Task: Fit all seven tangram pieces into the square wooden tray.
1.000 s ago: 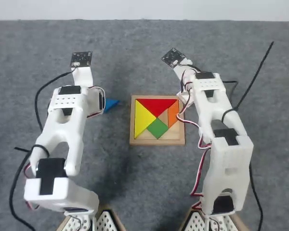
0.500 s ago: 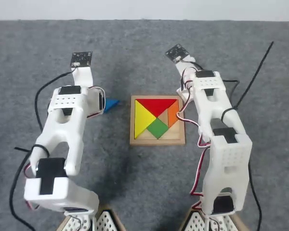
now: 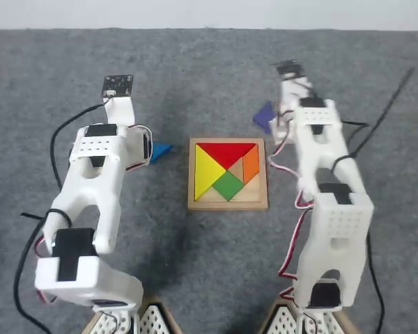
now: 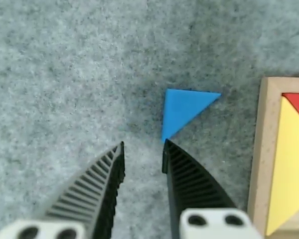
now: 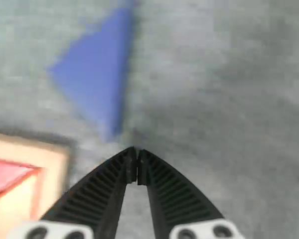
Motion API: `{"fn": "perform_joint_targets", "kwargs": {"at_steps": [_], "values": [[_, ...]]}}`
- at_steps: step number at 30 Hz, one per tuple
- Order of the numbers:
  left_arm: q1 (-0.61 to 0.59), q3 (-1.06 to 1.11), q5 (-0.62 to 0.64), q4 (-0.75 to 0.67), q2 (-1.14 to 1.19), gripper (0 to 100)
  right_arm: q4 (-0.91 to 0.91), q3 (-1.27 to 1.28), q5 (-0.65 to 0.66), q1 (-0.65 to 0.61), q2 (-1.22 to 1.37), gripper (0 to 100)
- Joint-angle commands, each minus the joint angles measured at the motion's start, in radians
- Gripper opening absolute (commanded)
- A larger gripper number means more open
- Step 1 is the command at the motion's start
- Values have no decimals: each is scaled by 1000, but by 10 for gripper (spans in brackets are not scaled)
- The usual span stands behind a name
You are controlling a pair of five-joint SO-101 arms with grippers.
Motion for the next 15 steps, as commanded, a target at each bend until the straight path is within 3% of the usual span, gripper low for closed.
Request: {"fn": "perform_joint_targets", "kwargs": {"at_steps": [1, 9, 15], "values": [[-6, -51, 8, -21, -9, 121, 28, -146, -115, 36, -16, 19], [-5, -51, 8, -21, -8, 121, -47, -199, -290, -148, -1, 370], [-5, -51, 8, -21, -8, 121, -180, -206, -293, -231, 124, 366]]}}
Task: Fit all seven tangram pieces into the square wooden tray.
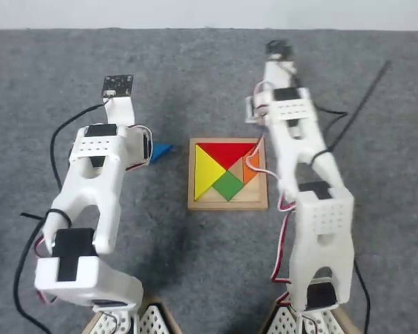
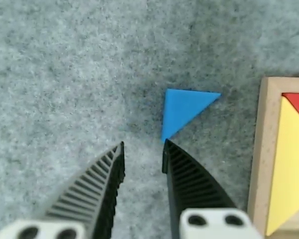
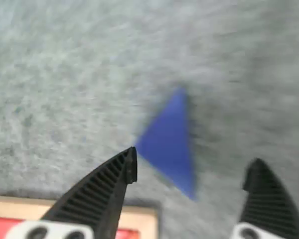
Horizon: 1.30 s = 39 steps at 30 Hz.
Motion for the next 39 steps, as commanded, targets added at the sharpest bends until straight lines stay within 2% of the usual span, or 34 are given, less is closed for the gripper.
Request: {"fn": "perform_joint_targets", "kwargs": {"at_steps": [1, 13, 21, 26, 30, 34, 39], "values": [[-3, -51, 8, -21, -8, 121, -77, -52, -12, -27, 38, 358], [-3, -48, 8, -20, -12, 121, -116, -54, -11, 82, 96, 177], [-3, -47, 9, -18, -8, 121, -28, -54, -6, 88, 93, 166], [-3, -47, 9, -20, -8, 121, 136, -54, 2, 133, 61, 168], [-3, -48, 9, -21, -8, 121, 291, -54, 143, 145, -1, 169], [-3, -47, 9, -20, -12, 121, 412, -52, 187, 162, -15, 169], [-3, -47, 11, -18, -11, 121, 555, -52, 370, 186, -22, 169]]}}
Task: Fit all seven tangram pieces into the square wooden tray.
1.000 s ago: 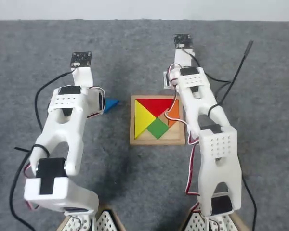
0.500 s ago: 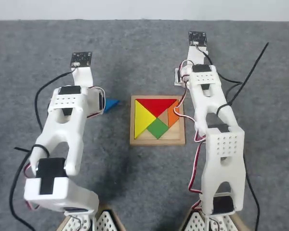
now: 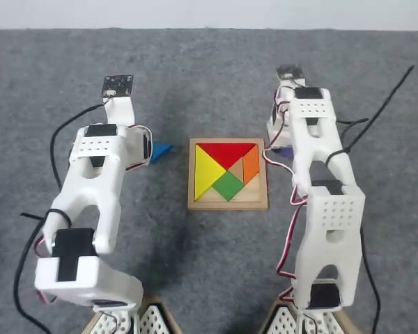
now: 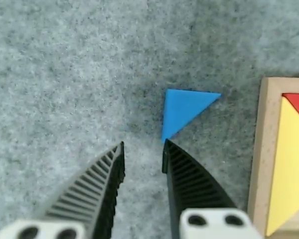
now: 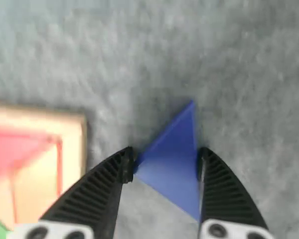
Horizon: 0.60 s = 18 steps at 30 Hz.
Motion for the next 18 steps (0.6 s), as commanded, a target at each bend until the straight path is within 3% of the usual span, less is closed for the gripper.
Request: {"fn": "perform_joint_targets", "kwargs": {"at_steps": [1, 10, 18], "values": [[-3, -47, 11, -20, -9, 121, 119, -9, 137, 36, -47, 169], [-3, -50, 9, -20, -12, 121, 209, -3, 201, 45, -73, 170], [-3, -51, 9, -18, -14, 121, 180, 132, 258, 94, -314, 189]]}}
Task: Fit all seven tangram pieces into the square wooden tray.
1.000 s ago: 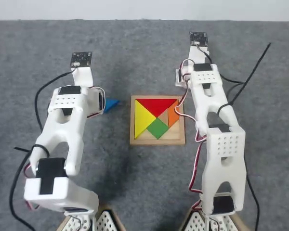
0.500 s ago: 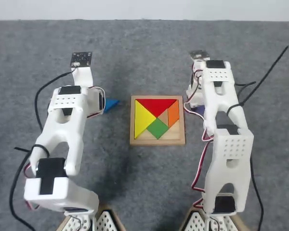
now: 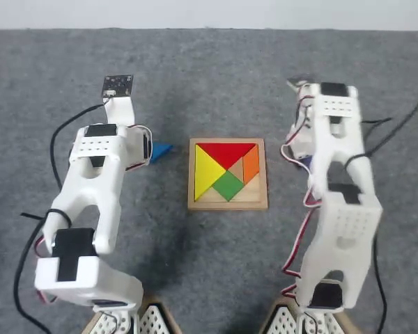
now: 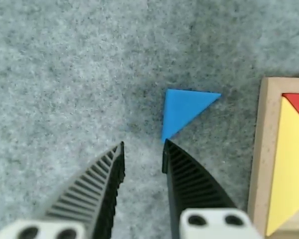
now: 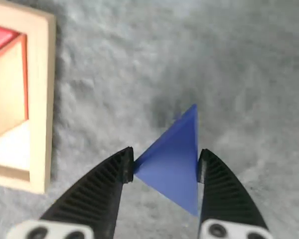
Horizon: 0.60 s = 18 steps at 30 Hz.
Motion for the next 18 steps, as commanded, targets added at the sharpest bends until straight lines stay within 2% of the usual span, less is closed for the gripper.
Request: {"fn": "perform_joint_targets", "kwargs": {"at_steps": [1, 6, 11, 15, 18], "values": [[-3, -51, 9, -18, -14, 121, -39, 107, 46, -2, -171, 192], [-3, -51, 9, -17, -14, 121, -231, 333, 55, -53, -217, 194], [-5, -51, 9, -17, -15, 121, -292, 437, 107, -140, -243, 194], [-5, -51, 9, -17, -15, 121, -338, 505, 224, -139, -325, 194], [-5, -51, 8, -17, -15, 121, -337, 554, 399, -117, -394, 193]]}}
